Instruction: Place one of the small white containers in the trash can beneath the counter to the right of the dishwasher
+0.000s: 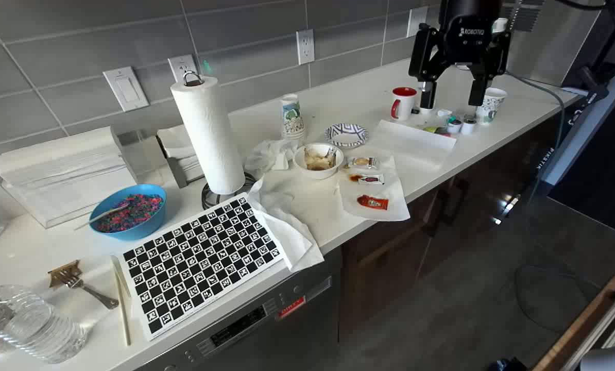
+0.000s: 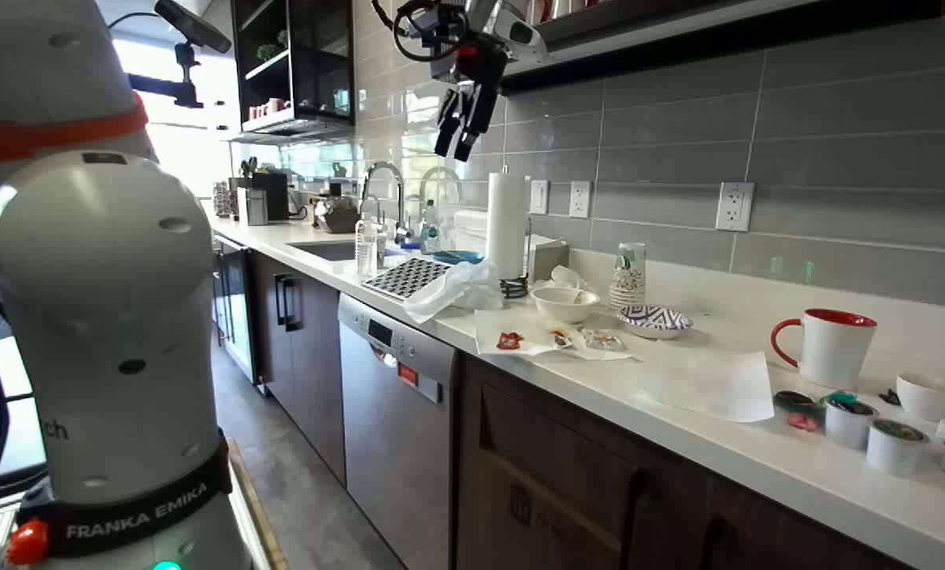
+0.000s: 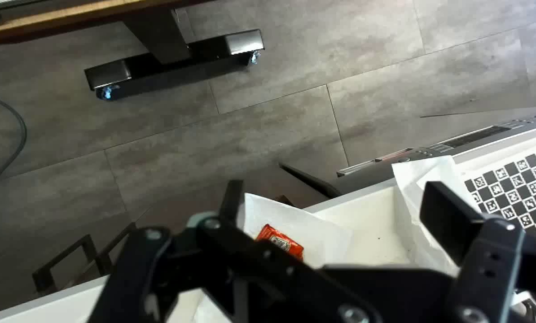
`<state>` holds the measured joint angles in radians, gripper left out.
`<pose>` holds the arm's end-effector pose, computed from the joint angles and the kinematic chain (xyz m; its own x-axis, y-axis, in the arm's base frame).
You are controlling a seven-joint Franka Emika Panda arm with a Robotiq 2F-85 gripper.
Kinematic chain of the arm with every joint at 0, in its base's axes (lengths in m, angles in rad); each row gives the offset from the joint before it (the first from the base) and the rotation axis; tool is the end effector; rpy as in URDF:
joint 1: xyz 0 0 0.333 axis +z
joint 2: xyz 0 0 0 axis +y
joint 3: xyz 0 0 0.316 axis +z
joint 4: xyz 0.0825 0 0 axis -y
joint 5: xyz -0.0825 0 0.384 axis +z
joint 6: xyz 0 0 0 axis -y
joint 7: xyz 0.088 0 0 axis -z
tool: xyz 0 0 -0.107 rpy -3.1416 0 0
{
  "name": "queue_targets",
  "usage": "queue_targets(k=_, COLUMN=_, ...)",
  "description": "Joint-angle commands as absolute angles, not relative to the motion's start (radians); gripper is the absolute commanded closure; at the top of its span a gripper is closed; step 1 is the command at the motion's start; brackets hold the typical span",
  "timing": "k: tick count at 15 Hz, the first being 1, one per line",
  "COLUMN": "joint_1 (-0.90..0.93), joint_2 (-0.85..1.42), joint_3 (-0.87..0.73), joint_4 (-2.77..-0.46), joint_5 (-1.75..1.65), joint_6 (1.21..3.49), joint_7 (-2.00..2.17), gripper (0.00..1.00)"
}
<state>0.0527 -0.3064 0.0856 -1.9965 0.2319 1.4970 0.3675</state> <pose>0.4326 0.0910 0.5753 0.9434 -0.2160 -0.2515 -0.2520 -0.9602 -0.1207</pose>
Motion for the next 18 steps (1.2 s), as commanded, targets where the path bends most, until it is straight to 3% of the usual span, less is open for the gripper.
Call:
queue_targets(k=1, joint_1=0.043, joint_2=-0.306, joint_3=0.093, joint_4=-1.994, joint_5=0.234, joint_6=1.495, joint_7=0.366, gripper=0.0)
queue_targets(k=18, joint_1=0.017, joint_2=-0.319, joint_3=0.086, joint_4=-2.024, joint_5=0.126, joint_6=1.567, joint_7=0.338, gripper=0.0)
